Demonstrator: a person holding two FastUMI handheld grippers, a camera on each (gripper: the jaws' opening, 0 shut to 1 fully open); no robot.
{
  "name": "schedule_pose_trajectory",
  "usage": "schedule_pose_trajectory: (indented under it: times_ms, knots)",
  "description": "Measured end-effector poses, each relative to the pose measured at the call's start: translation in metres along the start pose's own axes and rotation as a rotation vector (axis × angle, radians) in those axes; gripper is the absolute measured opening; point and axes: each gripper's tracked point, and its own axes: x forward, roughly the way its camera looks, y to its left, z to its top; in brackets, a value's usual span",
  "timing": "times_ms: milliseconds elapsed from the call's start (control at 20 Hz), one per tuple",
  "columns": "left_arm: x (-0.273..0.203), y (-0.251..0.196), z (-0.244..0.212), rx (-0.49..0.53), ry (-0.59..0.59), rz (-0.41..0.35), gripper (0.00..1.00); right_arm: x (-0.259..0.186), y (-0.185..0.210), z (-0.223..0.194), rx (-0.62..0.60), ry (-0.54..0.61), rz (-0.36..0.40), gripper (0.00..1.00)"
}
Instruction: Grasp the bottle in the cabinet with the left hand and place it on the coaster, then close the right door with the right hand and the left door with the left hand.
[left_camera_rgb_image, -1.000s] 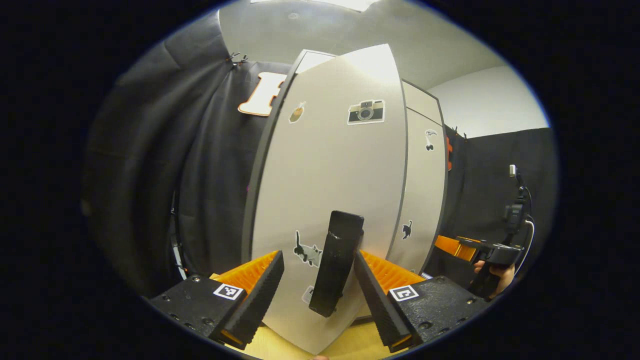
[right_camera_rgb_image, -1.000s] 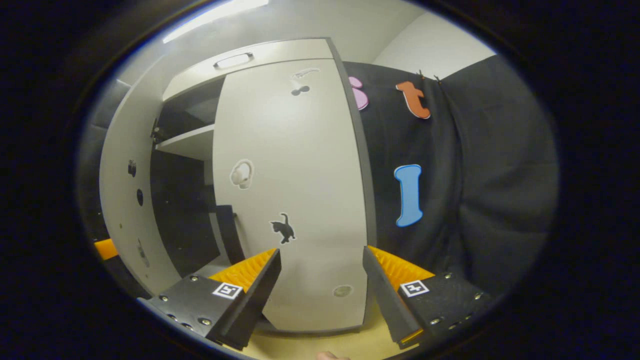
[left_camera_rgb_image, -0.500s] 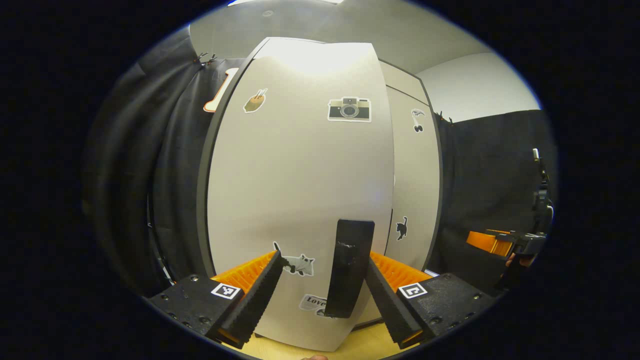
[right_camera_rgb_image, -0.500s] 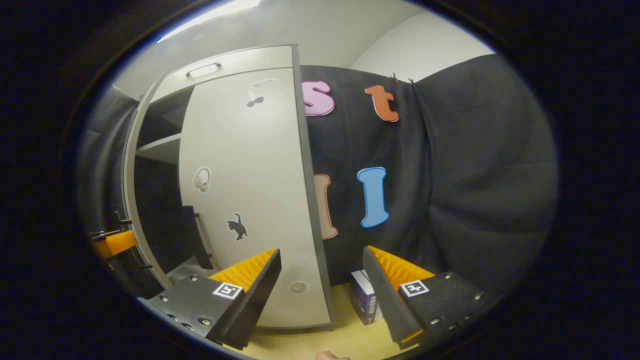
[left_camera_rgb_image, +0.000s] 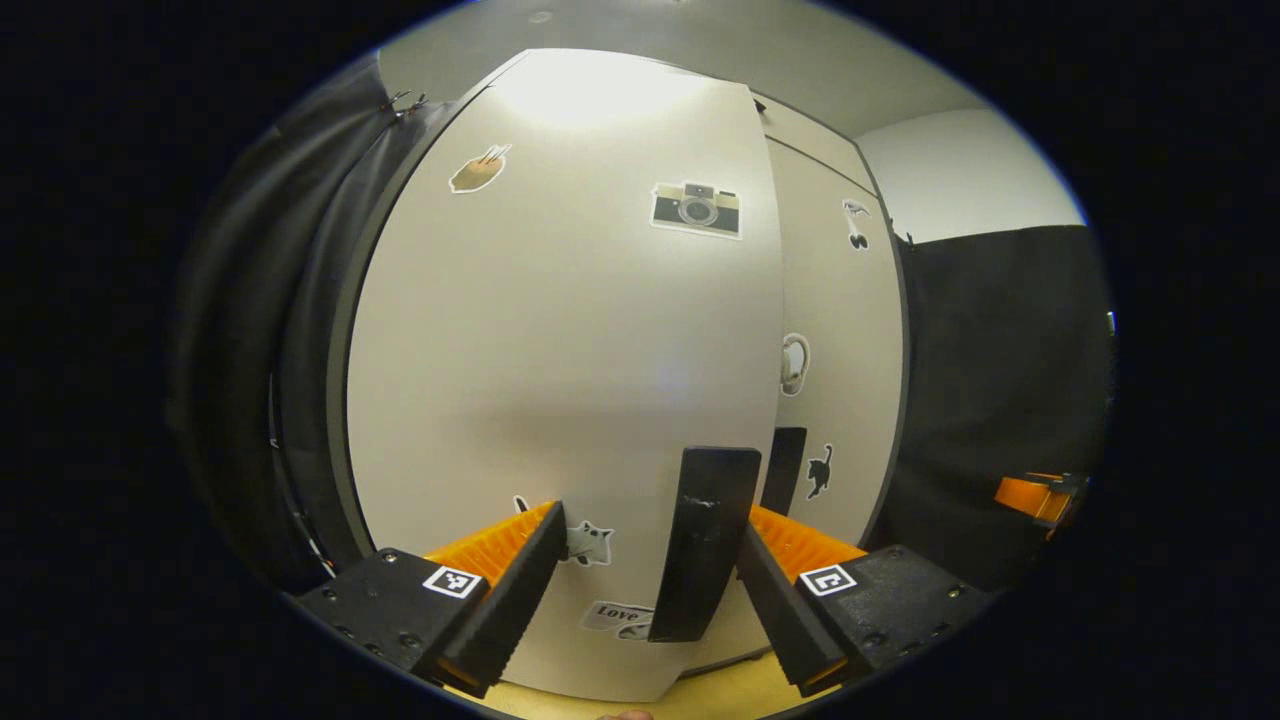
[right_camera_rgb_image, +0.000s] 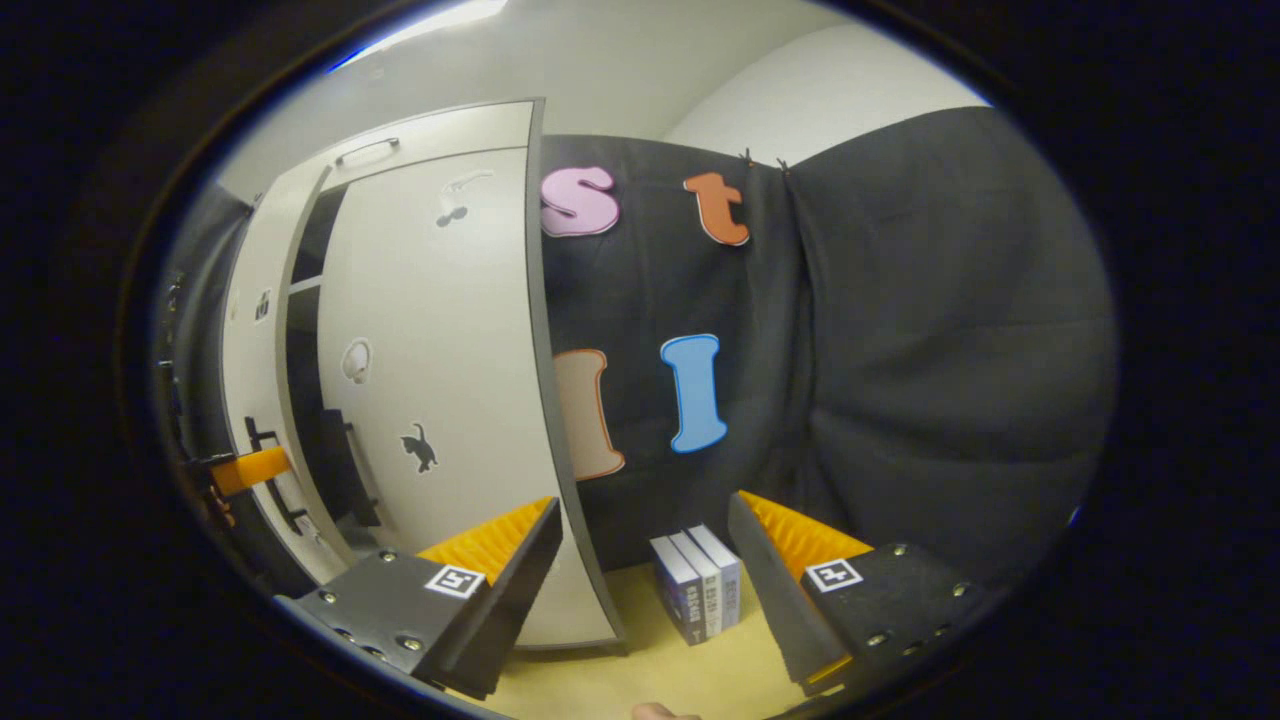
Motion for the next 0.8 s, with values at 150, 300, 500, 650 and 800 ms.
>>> schedule_pose_trajectory:
  times_ms: [150, 300, 500, 650, 800]
  knots:
    - [0.009, 0.000, 0.000, 0.014, -0.001, 0.021, 1.00, -0.004, -0.010, 0.002, -0.005, -0.003, -0.012, 1.00]
    - [0.017, 0.001, -0.003, 0.028, 0.000, 0.033, 1.00, -0.006, -0.016, 0.002, -0.005, -0.003, -0.020, 1.00]
    - [0.025, 0.002, -0.004, 0.041, -0.003, 0.047, 1.00, -0.009, -0.024, 0.000, -0.002, 0.001, -0.031, 1.00]
    - [0.030, 0.003, -0.005, 0.048, -0.005, 0.052, 1.00, -0.011, -0.028, 0.000, 0.000, 0.001, -0.035, 1.00]
    - [0.035, 0.003, -0.006, 0.049, -0.004, 0.055, 1.00, -0.013, -0.030, 0.004, -0.002, -0.007, -0.033, 1.00]
